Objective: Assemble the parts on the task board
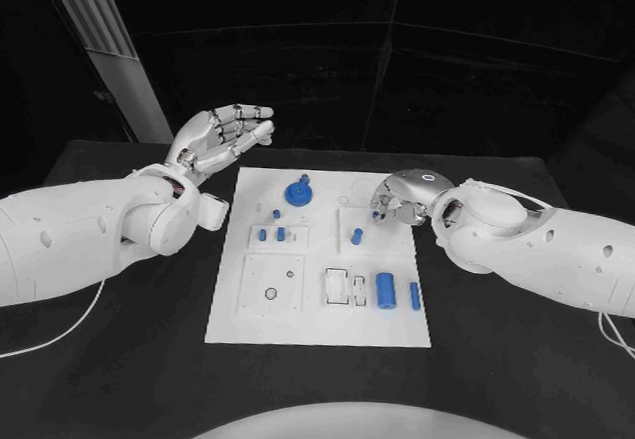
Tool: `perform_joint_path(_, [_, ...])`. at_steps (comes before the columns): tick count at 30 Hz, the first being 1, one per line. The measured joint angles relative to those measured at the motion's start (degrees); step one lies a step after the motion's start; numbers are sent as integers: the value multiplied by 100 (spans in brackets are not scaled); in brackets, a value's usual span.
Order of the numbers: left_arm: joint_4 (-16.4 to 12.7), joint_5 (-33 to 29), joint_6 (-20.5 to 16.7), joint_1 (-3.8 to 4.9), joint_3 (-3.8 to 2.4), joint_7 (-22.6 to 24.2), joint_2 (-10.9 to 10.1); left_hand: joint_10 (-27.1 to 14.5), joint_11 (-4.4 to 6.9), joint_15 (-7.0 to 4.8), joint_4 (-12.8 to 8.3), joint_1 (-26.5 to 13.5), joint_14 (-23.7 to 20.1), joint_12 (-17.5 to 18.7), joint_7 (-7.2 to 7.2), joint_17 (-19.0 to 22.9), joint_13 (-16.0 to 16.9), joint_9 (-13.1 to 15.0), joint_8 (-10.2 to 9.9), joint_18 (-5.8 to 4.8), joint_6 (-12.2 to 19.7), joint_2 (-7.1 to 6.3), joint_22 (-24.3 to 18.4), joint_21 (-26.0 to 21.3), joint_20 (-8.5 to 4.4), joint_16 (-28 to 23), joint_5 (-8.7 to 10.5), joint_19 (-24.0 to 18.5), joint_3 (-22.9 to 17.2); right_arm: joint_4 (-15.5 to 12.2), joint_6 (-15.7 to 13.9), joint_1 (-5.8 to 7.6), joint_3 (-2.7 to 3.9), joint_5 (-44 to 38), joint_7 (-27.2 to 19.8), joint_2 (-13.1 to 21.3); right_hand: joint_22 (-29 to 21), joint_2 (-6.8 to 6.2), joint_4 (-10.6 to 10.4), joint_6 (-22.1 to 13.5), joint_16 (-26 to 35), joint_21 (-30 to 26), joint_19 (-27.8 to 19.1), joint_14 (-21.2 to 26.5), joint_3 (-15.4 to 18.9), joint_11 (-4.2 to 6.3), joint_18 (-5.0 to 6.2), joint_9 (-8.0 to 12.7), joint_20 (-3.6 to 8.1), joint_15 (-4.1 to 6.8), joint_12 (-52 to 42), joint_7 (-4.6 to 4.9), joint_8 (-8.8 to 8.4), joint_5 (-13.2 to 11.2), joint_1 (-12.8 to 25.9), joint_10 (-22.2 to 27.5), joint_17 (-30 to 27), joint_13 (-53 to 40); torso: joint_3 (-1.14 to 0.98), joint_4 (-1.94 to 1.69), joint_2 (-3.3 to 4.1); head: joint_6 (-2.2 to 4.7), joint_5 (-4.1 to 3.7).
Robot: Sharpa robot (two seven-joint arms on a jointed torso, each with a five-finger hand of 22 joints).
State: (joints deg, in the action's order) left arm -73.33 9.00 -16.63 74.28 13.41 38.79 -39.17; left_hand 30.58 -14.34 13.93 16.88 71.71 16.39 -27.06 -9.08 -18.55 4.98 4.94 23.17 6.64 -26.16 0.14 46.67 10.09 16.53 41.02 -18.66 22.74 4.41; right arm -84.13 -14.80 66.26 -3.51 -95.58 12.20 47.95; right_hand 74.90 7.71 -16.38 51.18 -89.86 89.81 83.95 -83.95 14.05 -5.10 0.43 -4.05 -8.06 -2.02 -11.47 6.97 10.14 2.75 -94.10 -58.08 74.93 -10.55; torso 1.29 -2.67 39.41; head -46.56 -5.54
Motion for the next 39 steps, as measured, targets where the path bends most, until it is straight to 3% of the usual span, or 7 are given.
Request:
perform_joint_path(9, [-18, -30, 17, 0, 0, 2, 3, -100, 1, -1, -14, 49, -41, -182, 10, 131, 0, -1, 172, 1, 109, 48, -33, -43, 16, 154, -47, 66, 47, 40, 125, -17, 0, -134, 125, -69, 0, 24, 0, 66, 0, 0, 0, 1, 0, 16, 0, 0, 0, 40, 28, 26, 0, 0, -24, -123, 0, 116, 2, 0, -5, -24, -11])
perform_joint_path(28, [-22, -45, 16, 0, 0, 3, 10, -142, 1, 0, -11, 74, -40, -288, 30, 194, -6, -2, 248, 1, 130, 70, -51, -44, 16, 226, -69, 66, 70, 106, 205, -34, 15, -254, 336, -201, 0, 83, 0, 111, 0, 0, 0, 1, -31, 37, 0, 12, 42, 40, 131, 71, -38, 0, -83, -285, -1, 286, 3, -4, -7, -44, -24])
perform_joint_path(39, [-23, -50, 16, 0, 0, 4, 6, -142, 1, 0, -14, 96, -40, -319, 10, 225, -7, -2, 280, 1, 150, 92, -51, -44, -4, 242, -68, 86, 78, 115, 275, -26, 27, -300, 486, -253, 0, 193, 109, 456, 0, 0, 1, 1, -206, 131, 0, -17, 82, 124, 196, -15, -26, 1, -446, -544, -1, 455, 1, -3, -7, -41, -9])
